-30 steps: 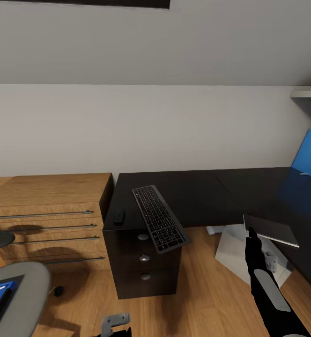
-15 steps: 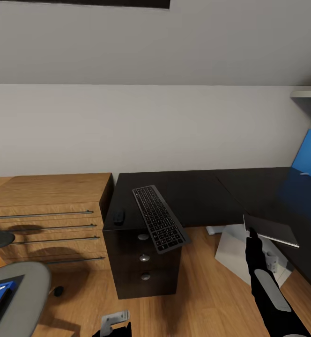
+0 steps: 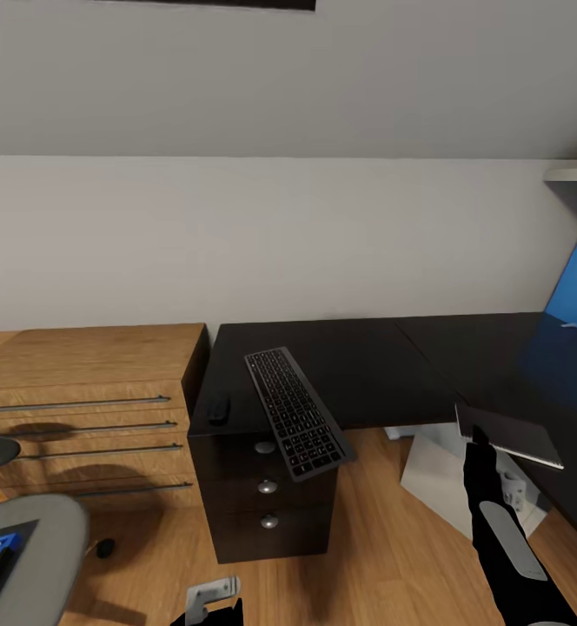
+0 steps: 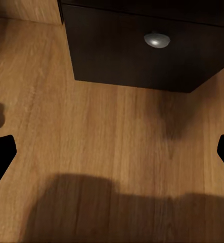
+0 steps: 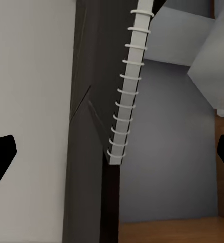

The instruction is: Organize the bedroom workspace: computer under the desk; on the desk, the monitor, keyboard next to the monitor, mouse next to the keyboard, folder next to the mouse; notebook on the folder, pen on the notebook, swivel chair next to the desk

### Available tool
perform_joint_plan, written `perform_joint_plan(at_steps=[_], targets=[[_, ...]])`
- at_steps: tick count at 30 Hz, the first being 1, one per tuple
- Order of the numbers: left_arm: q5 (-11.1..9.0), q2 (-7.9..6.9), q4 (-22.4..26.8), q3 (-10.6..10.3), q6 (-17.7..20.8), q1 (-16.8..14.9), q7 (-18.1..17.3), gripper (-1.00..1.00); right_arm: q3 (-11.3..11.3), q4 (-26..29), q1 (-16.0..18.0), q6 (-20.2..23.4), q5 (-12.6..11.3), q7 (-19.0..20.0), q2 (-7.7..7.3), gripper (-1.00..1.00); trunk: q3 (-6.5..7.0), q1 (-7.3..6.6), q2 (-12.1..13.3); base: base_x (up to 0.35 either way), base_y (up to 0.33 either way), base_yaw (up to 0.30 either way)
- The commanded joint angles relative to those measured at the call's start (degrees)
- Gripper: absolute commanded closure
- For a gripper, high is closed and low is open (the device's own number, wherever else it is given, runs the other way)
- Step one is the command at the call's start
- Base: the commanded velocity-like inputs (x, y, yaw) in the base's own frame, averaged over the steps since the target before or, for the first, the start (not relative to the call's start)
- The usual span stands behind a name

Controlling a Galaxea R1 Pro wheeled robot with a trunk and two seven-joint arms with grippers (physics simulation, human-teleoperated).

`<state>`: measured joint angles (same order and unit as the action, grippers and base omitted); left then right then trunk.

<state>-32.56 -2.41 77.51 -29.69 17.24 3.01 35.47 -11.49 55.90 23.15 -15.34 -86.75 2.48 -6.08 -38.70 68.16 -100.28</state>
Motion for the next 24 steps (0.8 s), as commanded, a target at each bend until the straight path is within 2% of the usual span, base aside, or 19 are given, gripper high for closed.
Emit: perform_joint_plan(at_steps=[1,24], targets=[[-0.34,-0.05,0.1,-0.11,0.15,-0.02,0.39,-1.0,0.0,0.0,0.03,-0.22,-0.6,0.26,0.0,-1.0,-0.04,0.0,-0.02,0.016,0.0,0.0],[-0.4,-0.05,0.09,-0.11,0.16,-0.02,0.39,-1.0,-0.99,0.0,0.03,-0.22,-0.7,-1.14,0.02,-1.0,-0.04,0.0,-0.02,0.002,0.0,0.0]])
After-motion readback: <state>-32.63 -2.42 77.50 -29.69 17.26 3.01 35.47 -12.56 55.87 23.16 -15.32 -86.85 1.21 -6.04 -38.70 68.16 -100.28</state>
